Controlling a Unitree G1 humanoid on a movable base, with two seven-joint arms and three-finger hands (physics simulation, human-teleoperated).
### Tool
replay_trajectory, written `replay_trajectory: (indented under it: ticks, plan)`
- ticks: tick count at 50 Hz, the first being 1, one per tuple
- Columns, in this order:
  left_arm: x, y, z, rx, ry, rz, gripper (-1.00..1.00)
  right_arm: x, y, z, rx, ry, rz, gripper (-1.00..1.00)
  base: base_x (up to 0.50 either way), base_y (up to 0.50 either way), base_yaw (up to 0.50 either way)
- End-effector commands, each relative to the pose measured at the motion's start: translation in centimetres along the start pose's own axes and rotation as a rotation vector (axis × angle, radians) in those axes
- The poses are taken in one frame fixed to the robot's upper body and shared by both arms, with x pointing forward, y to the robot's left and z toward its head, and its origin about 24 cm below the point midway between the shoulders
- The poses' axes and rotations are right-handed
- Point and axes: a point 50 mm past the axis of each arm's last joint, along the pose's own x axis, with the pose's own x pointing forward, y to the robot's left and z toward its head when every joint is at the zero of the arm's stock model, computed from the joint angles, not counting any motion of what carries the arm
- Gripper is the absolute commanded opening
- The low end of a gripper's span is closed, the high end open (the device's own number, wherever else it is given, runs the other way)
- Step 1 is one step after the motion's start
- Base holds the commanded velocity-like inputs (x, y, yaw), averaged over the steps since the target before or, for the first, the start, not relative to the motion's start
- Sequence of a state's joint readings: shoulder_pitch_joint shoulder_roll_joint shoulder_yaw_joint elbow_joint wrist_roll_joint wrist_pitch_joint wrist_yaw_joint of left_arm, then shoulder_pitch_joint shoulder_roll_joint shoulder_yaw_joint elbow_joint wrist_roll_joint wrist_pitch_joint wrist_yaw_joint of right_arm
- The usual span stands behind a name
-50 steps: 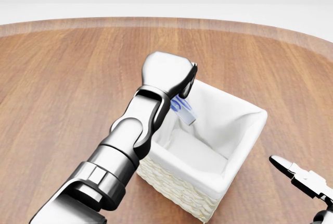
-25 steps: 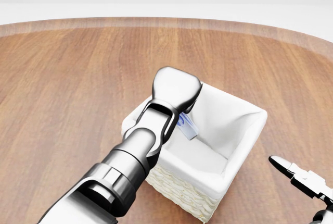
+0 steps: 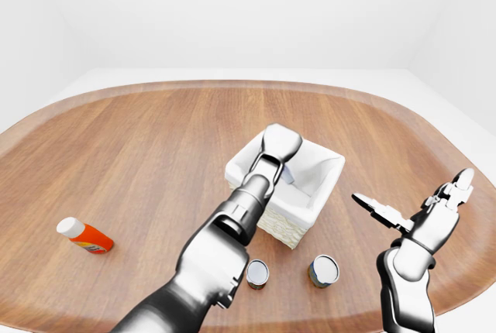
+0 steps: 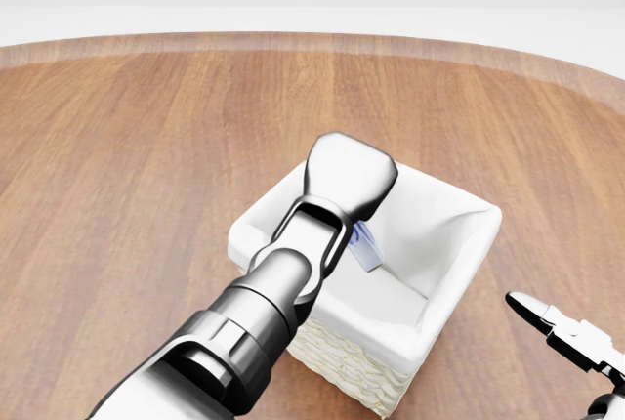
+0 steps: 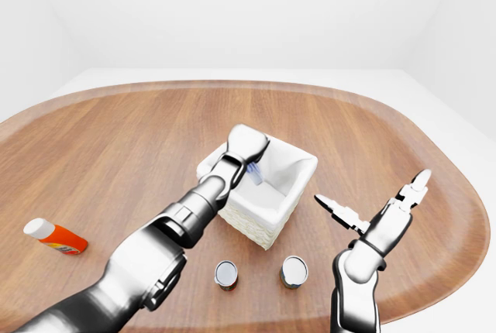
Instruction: Pick up the alphabet soup and the cream cheese box, and put them in the basket.
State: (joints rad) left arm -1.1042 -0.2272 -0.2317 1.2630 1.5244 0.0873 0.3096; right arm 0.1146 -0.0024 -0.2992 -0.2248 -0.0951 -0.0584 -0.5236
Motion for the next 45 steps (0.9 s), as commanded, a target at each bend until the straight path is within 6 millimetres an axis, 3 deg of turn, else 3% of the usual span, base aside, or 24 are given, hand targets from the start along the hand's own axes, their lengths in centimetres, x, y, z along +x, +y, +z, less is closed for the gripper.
replay_trajectory:
  ticks: [1, 6, 21, 22, 23, 36, 45]
  plan:
    - [0.0, 0.1, 0.5, 0.028, -0.020, 0.025, -1.00, 0.0, 0.0, 0.0, 0.002, 0.002, 0.000, 1.00, 0.00, 0.00, 0.00]
    - [0.3, 0.9, 0.5, 0.009, -0.014, 0.027, -1.00, 0.0, 0.0, 0.1, 0.004, 0.002, 0.000, 1.00, 0.00, 0.00, 0.00]
    - [0.3, 0.7, 0.5, -0.013, -0.007, 0.019, -1.00, 0.0, 0.0, 0.0, 0.003, 0.001, 0.000, 1.00, 0.00, 0.00, 0.00]
    - [0.3, 0.8, 0.4, -0.013, -0.006, 0.015, 0.28, 0.0, 0.0, 0.0, 0.003, 0.001, 0.001, 1.00, 0.00, 0.00, 0.00]
    - [0.3, 0.8, 0.4, -0.014, -0.005, 0.015, 1.00, 0.0, 0.0, -0.1, 0.003, 0.001, 0.001, 1.00, 0.00, 0.00, 0.00]
    - [0.2, 0.3, -0.1, -0.031, 0.004, -0.003, 1.00, 0.0, 0.1, 0.0, 0.002, 0.001, 0.002, 1.00, 0.00, 0.00, 0.00]
    - [0.6, 1.9, -0.3, -0.039, -0.005, 0.035, 1.00, 0.0, 0.1, 0.1, 0.001, 0.000, 0.002, 1.00, 0.00, 0.00, 0.00]
